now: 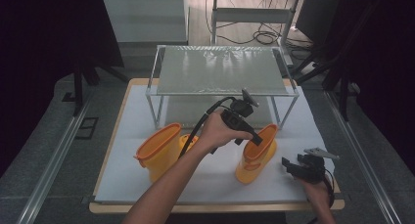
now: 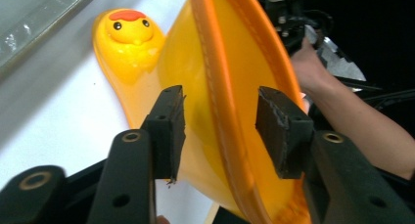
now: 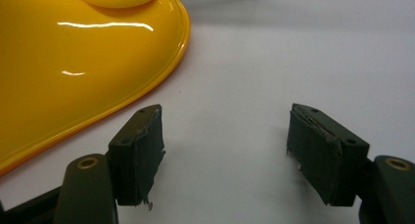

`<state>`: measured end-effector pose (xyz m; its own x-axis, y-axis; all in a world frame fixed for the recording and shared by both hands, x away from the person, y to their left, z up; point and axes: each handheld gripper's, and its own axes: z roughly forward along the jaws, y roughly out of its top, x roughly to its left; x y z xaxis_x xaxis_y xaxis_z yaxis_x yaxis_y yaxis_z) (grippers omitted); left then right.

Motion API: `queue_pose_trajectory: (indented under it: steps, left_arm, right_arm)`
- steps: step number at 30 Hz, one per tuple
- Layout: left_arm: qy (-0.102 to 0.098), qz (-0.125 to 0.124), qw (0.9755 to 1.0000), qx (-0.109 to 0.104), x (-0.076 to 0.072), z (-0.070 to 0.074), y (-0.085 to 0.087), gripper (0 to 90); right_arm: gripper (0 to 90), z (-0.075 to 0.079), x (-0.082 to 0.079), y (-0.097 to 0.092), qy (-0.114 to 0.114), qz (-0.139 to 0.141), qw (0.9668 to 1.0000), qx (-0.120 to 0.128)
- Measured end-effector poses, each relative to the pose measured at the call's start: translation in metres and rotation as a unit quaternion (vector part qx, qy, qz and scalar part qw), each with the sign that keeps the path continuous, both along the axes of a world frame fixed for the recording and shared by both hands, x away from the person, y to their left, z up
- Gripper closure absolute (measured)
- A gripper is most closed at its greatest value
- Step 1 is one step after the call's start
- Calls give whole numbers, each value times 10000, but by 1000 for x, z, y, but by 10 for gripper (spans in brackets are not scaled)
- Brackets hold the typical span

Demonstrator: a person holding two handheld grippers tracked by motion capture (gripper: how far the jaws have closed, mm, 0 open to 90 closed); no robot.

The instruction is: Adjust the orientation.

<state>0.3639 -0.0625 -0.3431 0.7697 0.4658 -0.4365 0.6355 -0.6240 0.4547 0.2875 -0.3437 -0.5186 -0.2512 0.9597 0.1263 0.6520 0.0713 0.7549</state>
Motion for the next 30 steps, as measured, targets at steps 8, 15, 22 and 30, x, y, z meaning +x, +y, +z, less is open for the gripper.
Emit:
queue_pose_trajectory:
  steps: [8,15,22,30]
  left_arm:
    - [48,5,9997,247,6,-7,-14,672]
    - [-135,20,9985,529,4,-5,-22,847]
    - [-205,97,9986,471,3,-1,-21,858]
    - [-172,95,9992,345,3,11,-15,860]
  right_arm:
    - [290,0,0,-1,-1,3,10000,10]
    - [290,0,0,0,0,9,10000,-3]
    - [290,0,1,-1,-4,13,10000,11]
    - [290,0,1,-1,-6,12,10000,6]
